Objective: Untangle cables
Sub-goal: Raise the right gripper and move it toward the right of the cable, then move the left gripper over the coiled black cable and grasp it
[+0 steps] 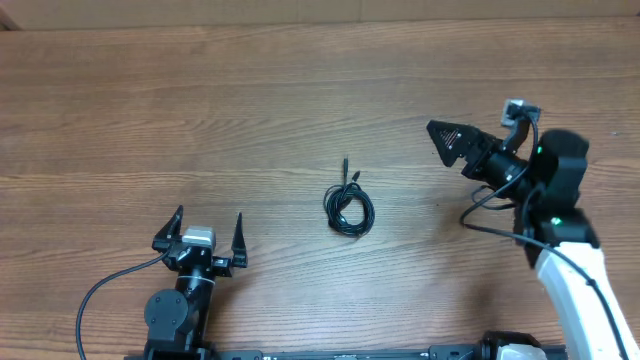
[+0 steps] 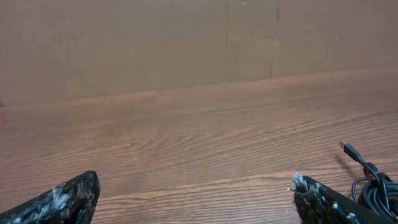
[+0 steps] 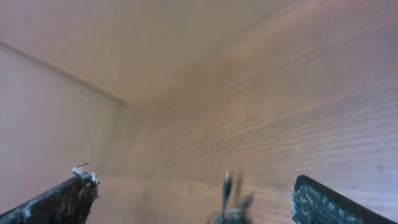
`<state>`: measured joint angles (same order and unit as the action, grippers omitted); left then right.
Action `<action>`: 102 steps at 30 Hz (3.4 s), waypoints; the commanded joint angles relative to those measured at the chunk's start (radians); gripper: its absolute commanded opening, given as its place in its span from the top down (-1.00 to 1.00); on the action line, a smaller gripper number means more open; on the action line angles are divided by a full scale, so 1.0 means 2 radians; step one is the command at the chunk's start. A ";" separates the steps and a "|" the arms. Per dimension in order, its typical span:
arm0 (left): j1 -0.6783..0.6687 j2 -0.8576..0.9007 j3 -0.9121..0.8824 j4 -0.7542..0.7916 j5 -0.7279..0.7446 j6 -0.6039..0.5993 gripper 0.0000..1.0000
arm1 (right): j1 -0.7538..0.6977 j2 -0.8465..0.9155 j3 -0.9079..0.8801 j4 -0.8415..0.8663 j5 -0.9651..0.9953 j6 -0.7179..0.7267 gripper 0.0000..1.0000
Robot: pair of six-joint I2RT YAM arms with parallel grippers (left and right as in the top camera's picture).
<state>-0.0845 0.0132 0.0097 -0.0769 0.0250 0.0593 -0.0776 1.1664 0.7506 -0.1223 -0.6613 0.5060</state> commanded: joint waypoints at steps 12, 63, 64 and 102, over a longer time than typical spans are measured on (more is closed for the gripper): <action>0.002 -0.004 -0.002 0.000 0.001 0.008 -0.99 | 0.000 -0.004 0.184 -0.340 -0.019 -0.056 -1.00; 0.003 -0.003 0.032 -0.025 0.043 -0.085 -0.99 | 0.104 0.094 0.184 -0.359 0.125 -0.019 -1.00; 0.003 -0.003 0.043 -0.039 0.051 -0.090 -0.99 | 0.104 0.094 0.184 -0.357 0.125 -0.019 -1.00; -0.075 0.741 0.647 -0.401 0.237 -0.165 -0.99 | 0.104 0.094 0.184 -0.361 0.125 -0.019 -1.00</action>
<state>-0.2264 1.4353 1.2877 -0.9131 0.4488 -0.2161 0.1280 1.3560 1.0946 -0.8421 -0.4145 0.4706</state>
